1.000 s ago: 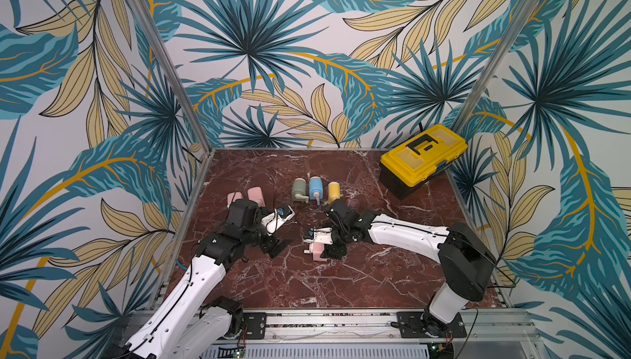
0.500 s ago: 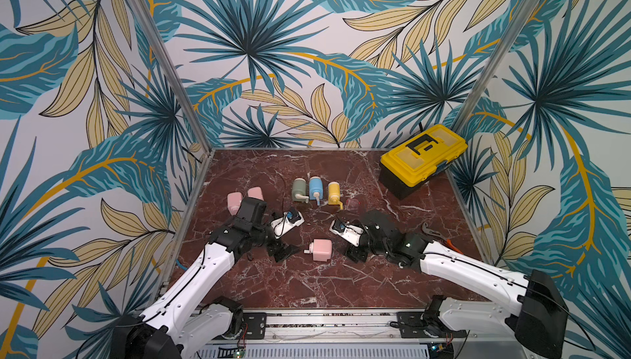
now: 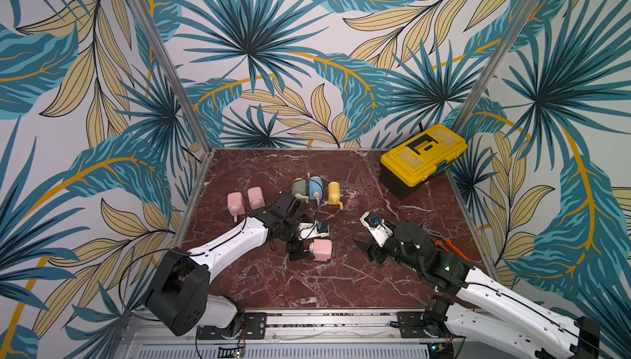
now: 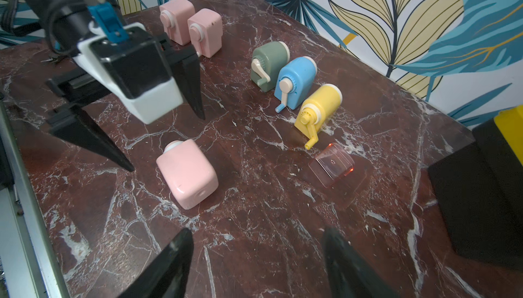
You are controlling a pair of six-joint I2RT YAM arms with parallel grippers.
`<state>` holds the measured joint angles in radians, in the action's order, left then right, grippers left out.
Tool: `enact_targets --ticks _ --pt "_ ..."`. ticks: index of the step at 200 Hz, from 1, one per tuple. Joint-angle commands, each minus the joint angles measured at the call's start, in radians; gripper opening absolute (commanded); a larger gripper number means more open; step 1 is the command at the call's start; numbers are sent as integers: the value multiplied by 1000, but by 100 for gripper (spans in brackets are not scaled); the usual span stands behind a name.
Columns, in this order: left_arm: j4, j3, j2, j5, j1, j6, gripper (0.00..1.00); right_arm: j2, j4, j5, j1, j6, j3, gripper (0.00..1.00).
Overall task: Put the tray back into the pencil sharpener
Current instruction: Adjust the pencil sharpener at the center of the board.
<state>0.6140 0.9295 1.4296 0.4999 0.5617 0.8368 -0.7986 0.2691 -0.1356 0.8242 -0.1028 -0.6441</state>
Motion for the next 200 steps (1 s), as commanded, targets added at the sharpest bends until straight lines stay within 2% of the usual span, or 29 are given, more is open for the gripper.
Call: enact_targets --ticks 1,42,71,91,134,158,188,200 --pt "-10 87 71 -55 23 38 100 42 45 -43 0 48 28 74" --pt "0 106 146 29 61 133 100 84 77 -65 0 52 37 73" --pt "36 115 175 68 63 135 100 98 95 -76 0 48 38 73" --pt "38 114 199 45 69 131 99 98 94 -76 0 47 43 73" --pt "38 135 247 -1 79 98 78 54 61 -127 -1 119 40 71" --pt "37 131 245 -47 79 96 66 -19 72 -215 -3 243 2 70" --pt "36 131 225 -130 79 65 59 -149 126 -266 -13 392 -93 68" --pt "37 138 225 -166 79 48 55 -211 166 -263 -65 446 -147 67"
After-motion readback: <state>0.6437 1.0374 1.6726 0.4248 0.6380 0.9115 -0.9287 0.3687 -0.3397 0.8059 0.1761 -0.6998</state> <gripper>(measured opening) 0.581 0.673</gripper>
